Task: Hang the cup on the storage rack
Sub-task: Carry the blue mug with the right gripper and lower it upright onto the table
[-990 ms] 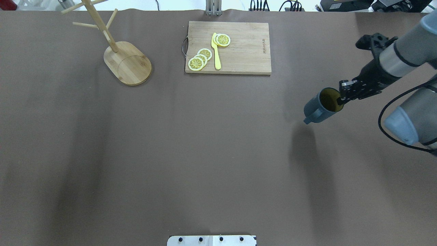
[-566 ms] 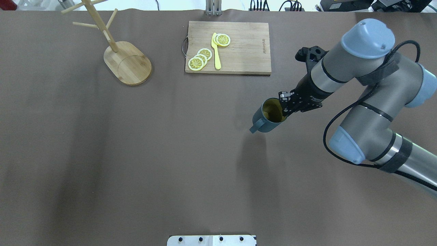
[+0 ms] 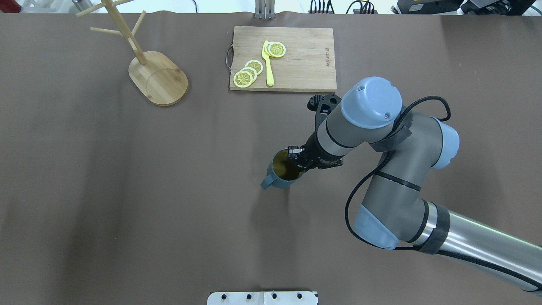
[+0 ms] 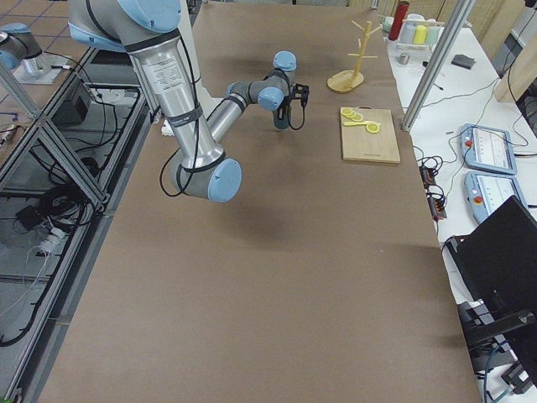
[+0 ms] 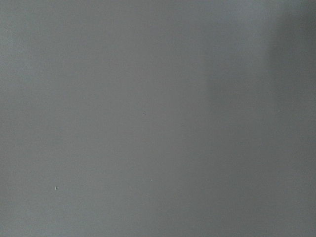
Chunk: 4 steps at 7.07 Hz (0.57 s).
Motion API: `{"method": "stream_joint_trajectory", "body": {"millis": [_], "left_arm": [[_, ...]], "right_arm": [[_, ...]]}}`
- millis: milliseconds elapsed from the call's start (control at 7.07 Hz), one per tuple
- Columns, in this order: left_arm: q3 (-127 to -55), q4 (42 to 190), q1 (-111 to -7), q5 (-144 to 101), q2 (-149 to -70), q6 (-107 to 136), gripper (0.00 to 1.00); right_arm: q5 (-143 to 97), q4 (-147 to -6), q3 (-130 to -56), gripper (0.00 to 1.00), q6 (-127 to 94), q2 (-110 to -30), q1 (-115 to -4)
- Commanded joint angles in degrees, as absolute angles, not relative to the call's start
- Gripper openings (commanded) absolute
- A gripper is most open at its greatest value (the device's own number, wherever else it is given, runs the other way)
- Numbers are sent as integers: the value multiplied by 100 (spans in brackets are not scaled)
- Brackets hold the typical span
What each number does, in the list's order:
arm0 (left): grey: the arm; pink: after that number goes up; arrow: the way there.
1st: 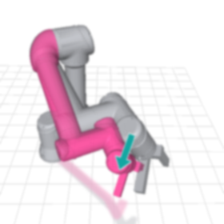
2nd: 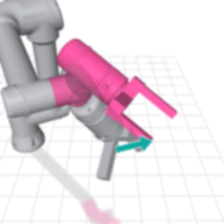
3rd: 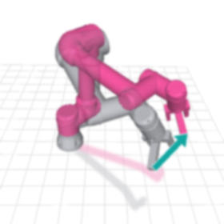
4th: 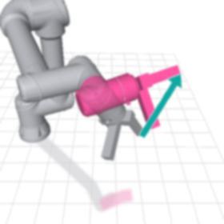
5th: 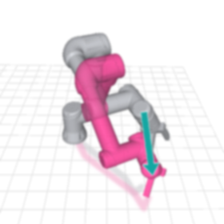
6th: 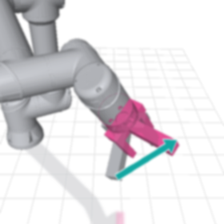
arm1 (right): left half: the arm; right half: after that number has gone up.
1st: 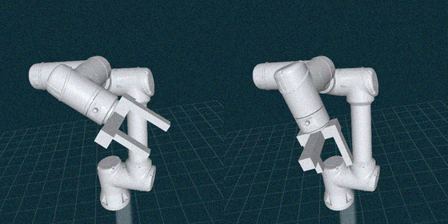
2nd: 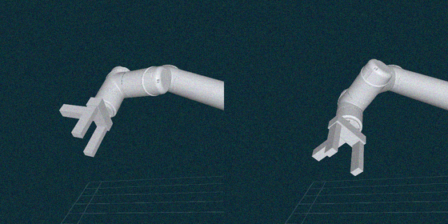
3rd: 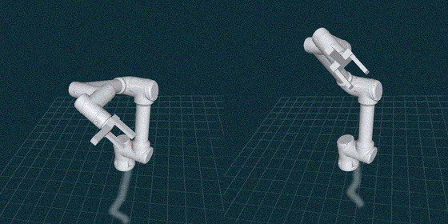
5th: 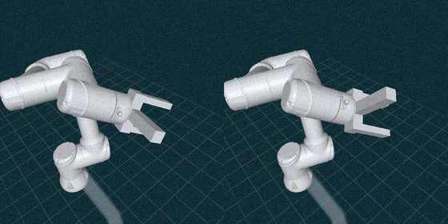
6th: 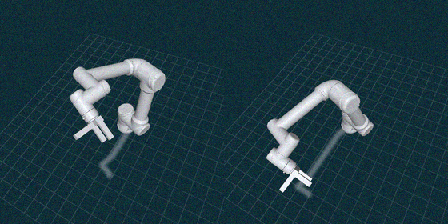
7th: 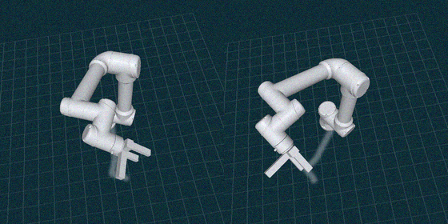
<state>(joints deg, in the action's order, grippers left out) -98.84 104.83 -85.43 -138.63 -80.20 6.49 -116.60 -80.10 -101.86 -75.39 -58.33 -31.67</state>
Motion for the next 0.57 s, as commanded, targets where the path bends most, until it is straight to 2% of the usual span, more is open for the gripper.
{"method": "stream_joint_trajectory", "body": {"millis": [0, 283, 424], "left_arm": [[-9879, 10590, -8543, -13869, -8016, 677, 98], [-9896, 10591, -8543, -13869, -8007, 686, 98], [-9905, 10591, -8543, -13869, -8007, 694, 98]], "right_arm": [[-11444, -8007, -9680, 0, -7655, -5311, -2971], [-11452, -8007, -9677, 0, -7716, -5282, -2944], [-11452, -8007, -9668, 8, -7752, -5282, -2944]]}}
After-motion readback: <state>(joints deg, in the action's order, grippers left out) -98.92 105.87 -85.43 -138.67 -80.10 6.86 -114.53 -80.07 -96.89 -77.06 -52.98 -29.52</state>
